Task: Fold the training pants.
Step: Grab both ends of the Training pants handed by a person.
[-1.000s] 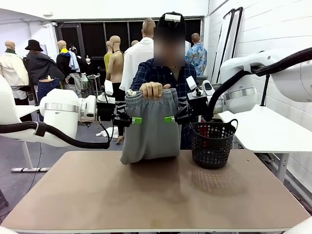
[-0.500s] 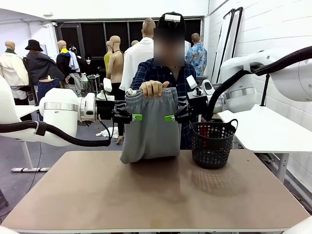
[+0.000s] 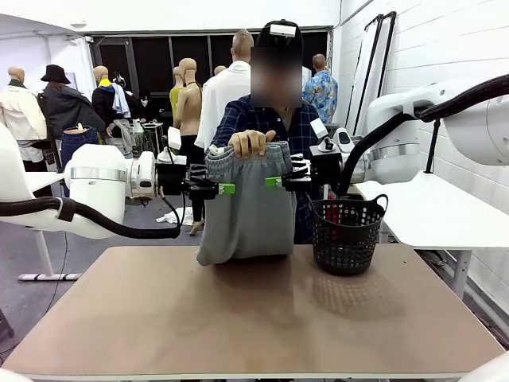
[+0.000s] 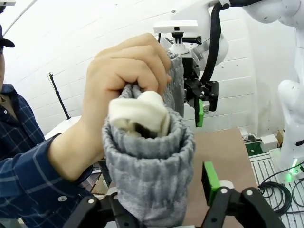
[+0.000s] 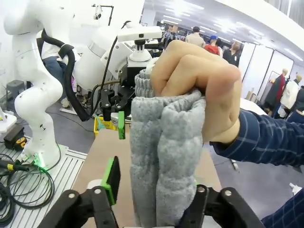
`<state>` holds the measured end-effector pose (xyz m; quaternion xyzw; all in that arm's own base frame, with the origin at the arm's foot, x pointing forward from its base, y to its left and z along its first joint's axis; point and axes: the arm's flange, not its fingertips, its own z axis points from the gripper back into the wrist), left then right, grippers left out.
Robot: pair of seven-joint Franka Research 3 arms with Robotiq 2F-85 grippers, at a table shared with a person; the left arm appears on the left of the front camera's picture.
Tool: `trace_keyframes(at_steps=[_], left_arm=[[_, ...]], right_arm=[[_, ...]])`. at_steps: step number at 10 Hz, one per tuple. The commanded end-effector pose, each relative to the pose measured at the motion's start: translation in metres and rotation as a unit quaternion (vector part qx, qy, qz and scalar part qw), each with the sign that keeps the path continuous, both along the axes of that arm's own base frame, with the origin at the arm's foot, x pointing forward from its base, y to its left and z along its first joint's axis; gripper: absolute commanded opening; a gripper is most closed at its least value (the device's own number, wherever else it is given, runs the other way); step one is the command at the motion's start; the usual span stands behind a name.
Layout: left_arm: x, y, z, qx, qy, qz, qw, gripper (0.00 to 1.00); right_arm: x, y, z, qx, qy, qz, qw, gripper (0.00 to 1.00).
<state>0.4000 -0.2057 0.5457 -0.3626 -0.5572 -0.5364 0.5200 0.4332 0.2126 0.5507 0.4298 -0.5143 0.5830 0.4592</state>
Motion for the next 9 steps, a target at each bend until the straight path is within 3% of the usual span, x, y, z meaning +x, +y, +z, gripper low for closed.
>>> trace_keyframes(at_steps=[1, 9], left_arm=[[0.004, -0.001, 0.001, -0.034, 0.01, 0.01, 0.999, 0.03], [0.02, 0.004, -0.001, -0.05, 0.061, 0.006, 0.997, 0.0]], right_arm=[[0.005, 0.005, 0.0, 0.009, 0.023, 0.003, 1.0, 0.02], [0.009, 0.002, -0.003, 0.025, 0.05, 0.022, 0.998, 0.0]])
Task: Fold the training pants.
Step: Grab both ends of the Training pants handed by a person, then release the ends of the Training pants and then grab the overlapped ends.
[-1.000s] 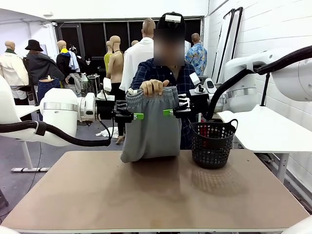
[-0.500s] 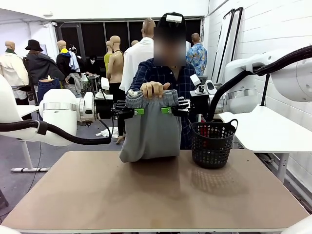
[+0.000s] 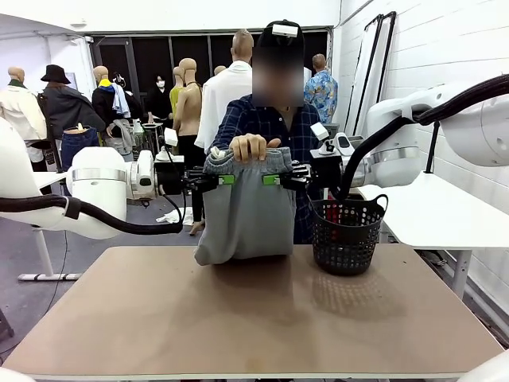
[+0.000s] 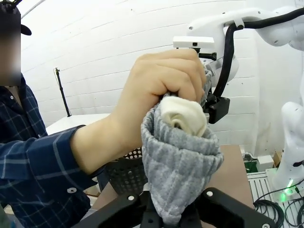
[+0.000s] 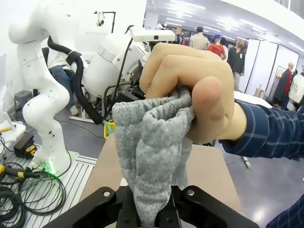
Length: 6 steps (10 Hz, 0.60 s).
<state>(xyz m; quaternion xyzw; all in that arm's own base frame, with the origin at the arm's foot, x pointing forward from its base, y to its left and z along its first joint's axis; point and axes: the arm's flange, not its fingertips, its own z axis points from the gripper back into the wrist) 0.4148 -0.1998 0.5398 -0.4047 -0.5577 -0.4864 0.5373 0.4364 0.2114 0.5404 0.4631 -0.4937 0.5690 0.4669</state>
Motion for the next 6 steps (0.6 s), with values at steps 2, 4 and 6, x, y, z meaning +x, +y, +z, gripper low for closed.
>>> trace_keyframes(at_steps=[2, 4, 6], left_arm=[[0.012, -0.007, 0.004, 0.008, 0.012, -0.031, 0.999, 0.0], [0.001, -0.001, -0.001, -0.001, 0.005, -0.001, 1.0, 0.0], [0.001, -0.001, -0.001, -0.001, 0.005, -0.001, 1.0, 0.0]], right_arm=[[0.007, 0.004, 0.006, 0.007, 0.011, 0.005, 1.0, 0.0], [0.0, 0.0, -0.001, 0.0, 0.002, 0.001, 1.0, 0.0], [0.0, 0.0, -0.001, 0.0, 0.002, 0.001, 1.0, 0.0]])
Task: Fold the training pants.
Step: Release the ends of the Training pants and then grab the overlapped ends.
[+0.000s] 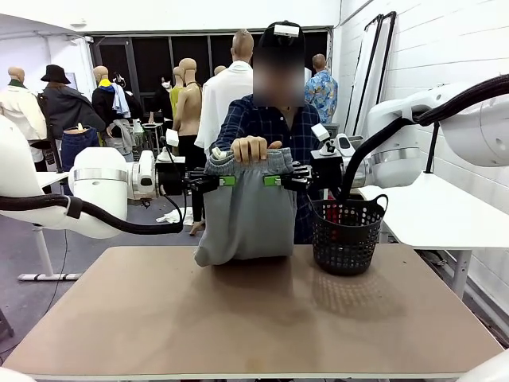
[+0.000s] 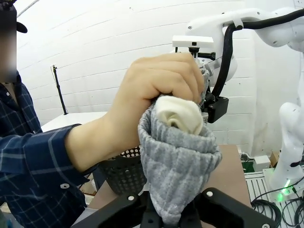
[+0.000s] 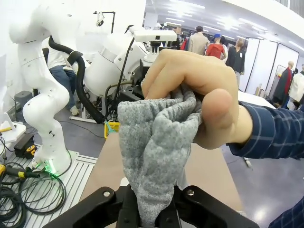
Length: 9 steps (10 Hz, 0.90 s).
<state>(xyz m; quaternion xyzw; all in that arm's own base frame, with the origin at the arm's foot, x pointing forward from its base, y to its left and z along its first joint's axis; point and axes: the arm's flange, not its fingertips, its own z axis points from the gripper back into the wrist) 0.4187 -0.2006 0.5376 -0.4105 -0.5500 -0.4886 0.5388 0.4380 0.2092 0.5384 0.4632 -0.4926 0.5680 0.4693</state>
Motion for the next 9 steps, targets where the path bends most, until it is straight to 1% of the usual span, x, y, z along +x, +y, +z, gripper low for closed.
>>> trace_keyframes(at_steps=[1, 9], left_arm=[[-0.0028, 0.0003, 0.0014, -0.003, -0.002, 0.006, 1.0, 0.0], [-0.0028, 0.0003, 0.0014, -0.003, -0.002, 0.006, 1.0, 0.0]], right_arm=[[-0.0012, 0.0019, 0.0013, 0.002, -0.001, 0.002, 1.0, 0.0], [-0.0012, 0.0019, 0.0013, 0.002, -0.001, 0.002, 1.0, 0.0]])
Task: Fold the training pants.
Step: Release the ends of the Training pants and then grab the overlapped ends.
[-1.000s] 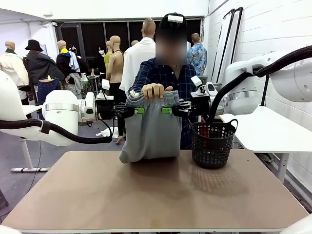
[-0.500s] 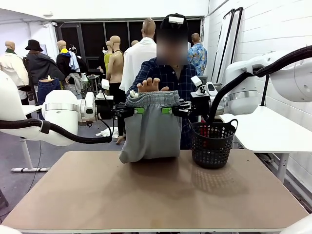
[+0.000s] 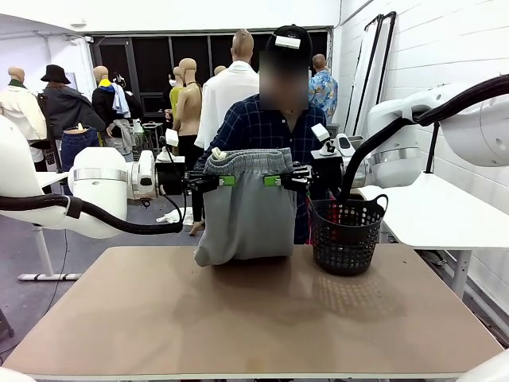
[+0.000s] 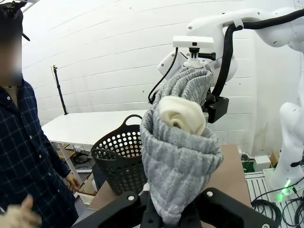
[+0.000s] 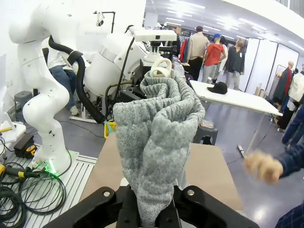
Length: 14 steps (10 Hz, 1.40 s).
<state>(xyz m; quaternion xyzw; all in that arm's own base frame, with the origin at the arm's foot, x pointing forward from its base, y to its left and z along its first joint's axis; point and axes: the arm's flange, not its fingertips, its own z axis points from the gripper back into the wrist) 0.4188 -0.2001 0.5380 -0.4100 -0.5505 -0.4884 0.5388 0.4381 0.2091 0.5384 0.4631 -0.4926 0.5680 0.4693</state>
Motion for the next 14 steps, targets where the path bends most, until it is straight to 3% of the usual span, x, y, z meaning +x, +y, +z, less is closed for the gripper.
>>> trace_keyframes(at_steps=[1, 14], left_arm=[[-0.0029, -0.0002, 0.0011, -0.003, -0.002, 0.005, 1.0, 0.0], [-0.0029, -0.0002, 0.0011, -0.003, -0.002, 0.005, 1.0, 0.0]], right_arm=[[-0.0013, 0.002, 0.0013, 0.002, -0.001, 0.002, 1.0, 0.0], [-0.0013, 0.002, 0.0013, 0.002, -0.001, 0.002, 1.0, 0.0]])
